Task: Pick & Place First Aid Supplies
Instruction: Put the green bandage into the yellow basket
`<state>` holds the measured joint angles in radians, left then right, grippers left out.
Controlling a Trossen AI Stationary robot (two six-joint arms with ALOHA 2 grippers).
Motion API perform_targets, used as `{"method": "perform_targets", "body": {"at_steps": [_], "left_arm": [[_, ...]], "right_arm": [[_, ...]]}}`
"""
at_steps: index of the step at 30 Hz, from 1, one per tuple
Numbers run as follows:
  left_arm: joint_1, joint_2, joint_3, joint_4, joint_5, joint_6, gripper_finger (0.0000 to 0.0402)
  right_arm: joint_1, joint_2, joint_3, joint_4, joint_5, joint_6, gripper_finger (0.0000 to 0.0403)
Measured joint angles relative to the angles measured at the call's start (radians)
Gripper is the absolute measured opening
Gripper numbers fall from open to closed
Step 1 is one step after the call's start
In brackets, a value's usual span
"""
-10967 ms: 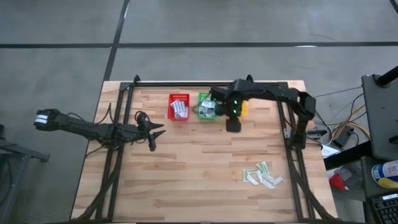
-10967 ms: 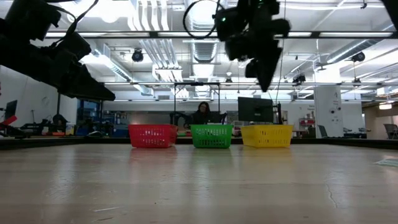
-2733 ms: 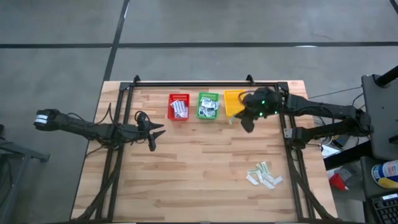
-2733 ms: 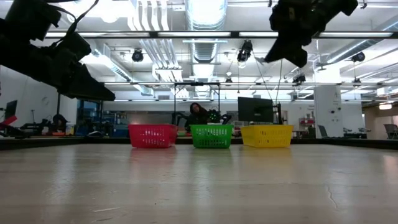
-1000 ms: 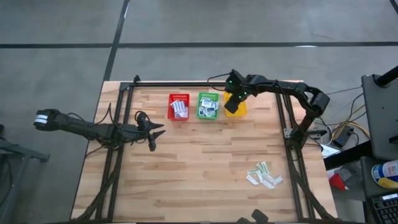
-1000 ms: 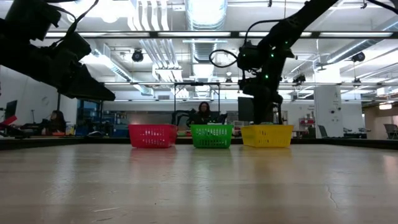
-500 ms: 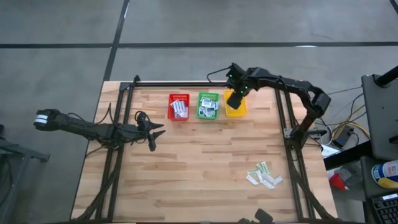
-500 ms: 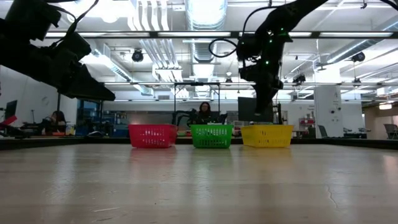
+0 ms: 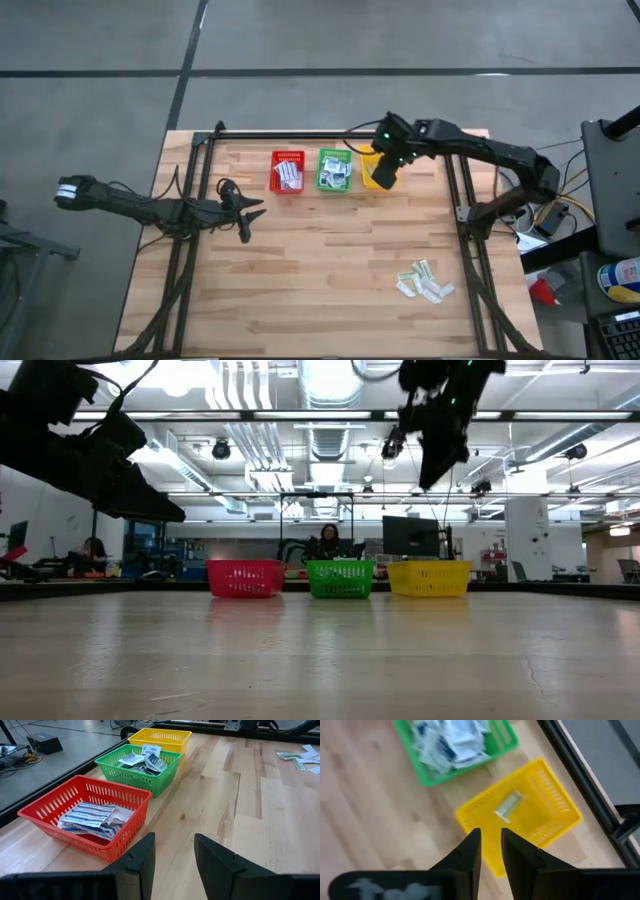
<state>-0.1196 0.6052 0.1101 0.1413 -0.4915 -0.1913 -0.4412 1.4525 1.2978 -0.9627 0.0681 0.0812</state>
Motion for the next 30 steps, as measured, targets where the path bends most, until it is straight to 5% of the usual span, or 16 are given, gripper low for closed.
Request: {"method": "perform_targets", "body": {"at_steps": [19, 30], "left_arm": [[0.000, 0.000, 0.000, 0.000, 0.000, 0.002, 0.0133], [0.000, 0.000, 0.000, 0.000, 0.000, 0.005, 0.0133]], "right_arm": [[0.358, -0.274, -0.173, -0.001, -0.078, 0.142, 0.0043], [0.523, -0.378, -0.357, 0.002, -0.263, 0.346, 0.0043]]}}
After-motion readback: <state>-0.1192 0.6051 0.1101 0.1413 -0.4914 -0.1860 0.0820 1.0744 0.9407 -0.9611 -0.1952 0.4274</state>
